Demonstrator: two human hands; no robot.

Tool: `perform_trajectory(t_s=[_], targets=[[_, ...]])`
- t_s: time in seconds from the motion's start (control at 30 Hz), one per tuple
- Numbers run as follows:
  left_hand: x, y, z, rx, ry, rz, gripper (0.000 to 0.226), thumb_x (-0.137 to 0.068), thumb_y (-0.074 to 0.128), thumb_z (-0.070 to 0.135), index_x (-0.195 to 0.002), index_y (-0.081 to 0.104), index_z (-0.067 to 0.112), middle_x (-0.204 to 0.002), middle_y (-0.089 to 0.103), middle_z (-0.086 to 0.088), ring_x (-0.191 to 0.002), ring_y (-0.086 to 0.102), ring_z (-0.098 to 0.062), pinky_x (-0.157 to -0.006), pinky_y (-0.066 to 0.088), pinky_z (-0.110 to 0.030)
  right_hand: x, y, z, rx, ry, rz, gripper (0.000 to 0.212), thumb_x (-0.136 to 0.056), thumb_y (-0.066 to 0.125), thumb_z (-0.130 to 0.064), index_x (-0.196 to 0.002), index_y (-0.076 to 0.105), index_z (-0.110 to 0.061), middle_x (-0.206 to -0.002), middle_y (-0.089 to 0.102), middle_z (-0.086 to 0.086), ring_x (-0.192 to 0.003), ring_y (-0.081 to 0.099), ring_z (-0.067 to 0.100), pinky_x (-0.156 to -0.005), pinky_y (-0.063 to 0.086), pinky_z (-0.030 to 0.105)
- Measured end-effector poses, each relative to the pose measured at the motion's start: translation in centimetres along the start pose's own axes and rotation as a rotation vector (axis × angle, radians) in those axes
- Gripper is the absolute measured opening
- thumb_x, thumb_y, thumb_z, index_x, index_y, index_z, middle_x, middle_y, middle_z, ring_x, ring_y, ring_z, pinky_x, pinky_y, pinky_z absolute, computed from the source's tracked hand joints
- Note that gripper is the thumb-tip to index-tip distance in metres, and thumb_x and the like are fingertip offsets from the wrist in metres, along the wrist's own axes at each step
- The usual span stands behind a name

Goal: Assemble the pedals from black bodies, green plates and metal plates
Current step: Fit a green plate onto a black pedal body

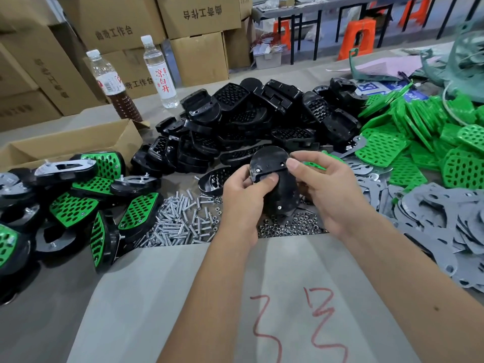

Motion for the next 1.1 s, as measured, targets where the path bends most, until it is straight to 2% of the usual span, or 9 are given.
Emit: perform_trajectory(t_s=[0.1, 0.27, 0.4, 0.5, 0.7, 0.83, 0.9, 1.03, 1.1], targets=[[0.1, 0.2, -0.1, -0.02, 0.007, -0.014, 0.016, -0.093, 0.072, 0.003, -0.101, 0.076, 0.016, -0.104, 0.079, -0.014, -0.103, 0.074, -0.036, -0.092, 0.061, -0.055, 0.1, 0.1, -0.2, -0.002, 0.02, -0.045, 0.029, -0.078, 0.079, -0.037, -0.104, 0.079, -0.025, -0.093, 0.078, 0.005, -0.076, 0.073, 0.017, -0.066, 0.059, 0.037], [0.1, 0.3, -0.3, -0.023, 0.017, 0.023, 0.014, -0.092, 0.072, 0.001, -0.104, 0.073, 0.007, -0.108, 0.076, -0.019, -0.094, 0.071, -0.028, -0.094, 0.059, -0.06, 0.2, 0.3, -0.2, 0.012, -0.033, 0.02, 0.014, -0.088, 0.08, -0.02, -0.101, 0.078, -0.023, -0.086, 0.077, 0.005, -0.071, 0.069, 0.017, -0.069, 0.058, 0.036], [0.2, 0.3, -0.1, -0.02, 0.062, 0.013, 0.016, -0.091, 0.07, -0.002, -0.103, 0.071, 0.007, -0.095, 0.076, -0.008, -0.089, 0.07, -0.022, -0.086, 0.061, -0.048, 0.1, 0.0, 0.0, -0.016, 0.017, 0.054, 0.014, -0.089, 0.08, -0.016, -0.102, 0.076, -0.02, -0.092, 0.077, 0.01, -0.079, 0.065, 0.026, -0.065, 0.059, 0.042], [0.3, 0.5, 0.0, -0.011, 0.072, -0.006, 0.016, -0.09, 0.07, -0.003, -0.097, 0.07, 0.011, -0.09, 0.074, -0.003, -0.087, 0.068, -0.02, -0.081, 0.059, -0.043, -0.1, -0.2, -0.2, -0.046, 0.004, 0.038, 0.012, -0.09, 0.079, -0.01, -0.099, 0.073, -0.014, -0.089, 0.075, 0.012, -0.076, 0.062, 0.024, -0.073, 0.056, 0.04], [0.4, 0.6, 0.0, 0.019, 0.034, 0.031, 0.017, -0.09, 0.07, -0.005, -0.1, 0.07, 0.01, -0.092, 0.074, -0.006, -0.092, 0.069, -0.027, -0.093, 0.059, -0.054, 0.2, -0.2, -0.4, 0.085, -0.132, 0.14, 0.026, -0.083, 0.087, -0.017, -0.088, 0.062, -0.012, -0.075, 0.074, 0.011, -0.063, 0.063, 0.016, -0.058, 0.053, 0.027], [0.3, 0.7, 0.0, 0.021, 0.036, 0.05, 0.019, -0.091, 0.069, -0.004, -0.102, 0.071, 0.011, -0.093, 0.075, -0.006, -0.09, 0.071, -0.027, -0.076, 0.064, -0.047, 0.6, -0.3, -1.1, 0.235, -0.205, 0.19, 0.031, -0.079, 0.091, -0.026, -0.083, 0.065, -0.01, -0.078, 0.074, 0.018, -0.065, 0.065, 0.019, -0.069, 0.06, 0.047], [0.6, 1.0, 0.1, 0.03, 0.037, 0.061, 0.021, -0.091, 0.068, -0.004, -0.103, 0.072, 0.012, -0.094, 0.076, -0.006, -0.089, 0.072, -0.025, -0.073, 0.065, -0.044, 0.9, -0.3, -1.7, 0.287, -0.216, 0.169, 0.03, -0.081, 0.089, -0.029, -0.082, 0.066, -0.009, -0.077, 0.074, 0.017, -0.066, 0.065, 0.022, -0.073, 0.06, 0.052], [0.9, 2.9, 0.3, 0.054, 0.061, 0.065, 0.022, -0.092, 0.066, -0.006, -0.102, 0.072, 0.014, -0.101, 0.076, -0.013, -0.096, 0.072, -0.029, -0.09, 0.061, -0.053, 1.6, -1.6, -3.7, 0.362, -0.226, 0.044, 0.025, -0.087, 0.081, -0.034, -0.082, 0.07, -0.012, -0.074, 0.072, 0.011, -0.064, 0.062, 0.015, -0.063, 0.057, 0.038], [0.9, 4.4, 0.0, 0.061, 0.06, 0.045, 0.022, -0.092, 0.066, -0.006, -0.1, 0.071, 0.014, -0.099, 0.075, -0.01, -0.095, 0.071, -0.028, -0.091, 0.061, -0.053, 1.8, -3.5, -5.3, 0.374, -0.208, -0.036, 0.024, -0.091, 0.075, -0.034, -0.085, 0.071, -0.011, -0.077, 0.073, 0.013, -0.064, 0.064, 0.015, -0.06, 0.056, 0.031]])
Point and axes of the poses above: each hand's wrist, its own x-axis away from the middle knuckle, its own y-axis out of the palm, z = x × y, the point moved 3 cm from there along -x, towards the middle knuckle
